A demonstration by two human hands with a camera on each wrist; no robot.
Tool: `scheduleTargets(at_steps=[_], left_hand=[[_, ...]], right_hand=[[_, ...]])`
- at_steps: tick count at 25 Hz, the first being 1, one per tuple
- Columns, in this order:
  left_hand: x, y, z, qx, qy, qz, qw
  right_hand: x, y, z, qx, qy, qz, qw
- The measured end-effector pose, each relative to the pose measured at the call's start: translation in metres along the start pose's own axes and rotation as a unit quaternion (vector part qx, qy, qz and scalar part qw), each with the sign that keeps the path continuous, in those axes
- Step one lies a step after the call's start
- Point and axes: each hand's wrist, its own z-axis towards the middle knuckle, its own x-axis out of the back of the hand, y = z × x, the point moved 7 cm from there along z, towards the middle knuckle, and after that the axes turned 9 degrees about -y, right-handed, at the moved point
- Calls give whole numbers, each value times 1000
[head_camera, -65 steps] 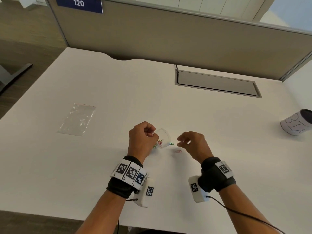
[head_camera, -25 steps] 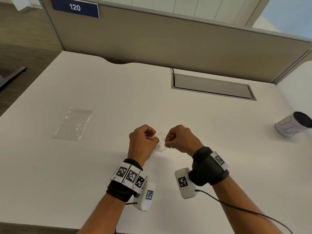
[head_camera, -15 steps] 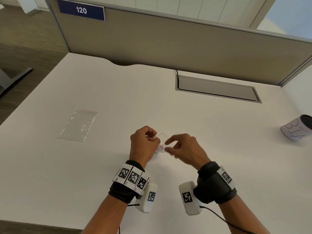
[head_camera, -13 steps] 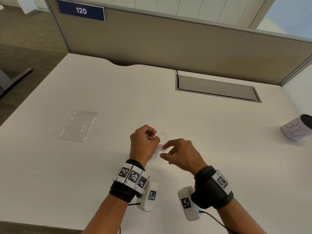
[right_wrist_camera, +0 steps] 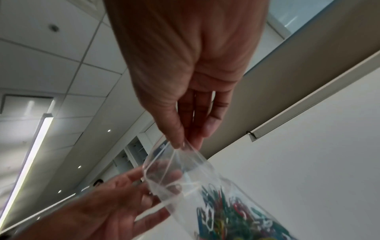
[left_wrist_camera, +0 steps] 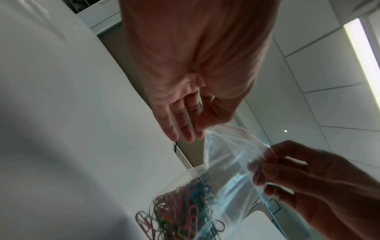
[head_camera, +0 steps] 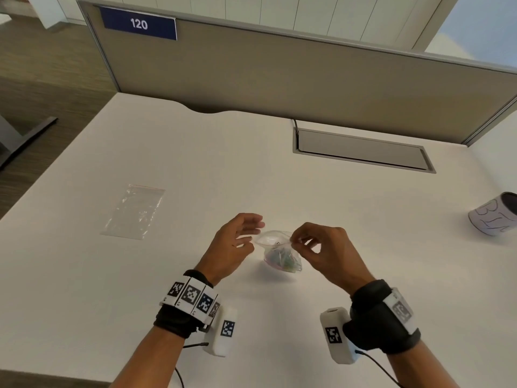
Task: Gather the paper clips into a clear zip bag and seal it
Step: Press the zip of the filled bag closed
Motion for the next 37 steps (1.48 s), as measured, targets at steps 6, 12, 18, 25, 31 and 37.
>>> scheduleTargets(at_steps=[6,12,18,25,31,37], left_hand=[[-13,-6,1,18,-32,-37,999],[-16,-9,4,20,-13,33,999],[-24,-2,9,22,-29,-7,999],[-37,-12,7,57,-31,-92,994],[-43,-9,11,26,-37,-32,998],[-39,-4,13,17,-15,-7,1000]], right_hand=[[13,23,-11,-38,15,88,995],[12,41,-21,-85,25,165,982],[-6,63,-30,-148,65,322,933],[-27,78,-26,-190,57,301,933],[-26,68,-25,-152,47,323,933],[-26,74,-31,-157,61,371,913]])
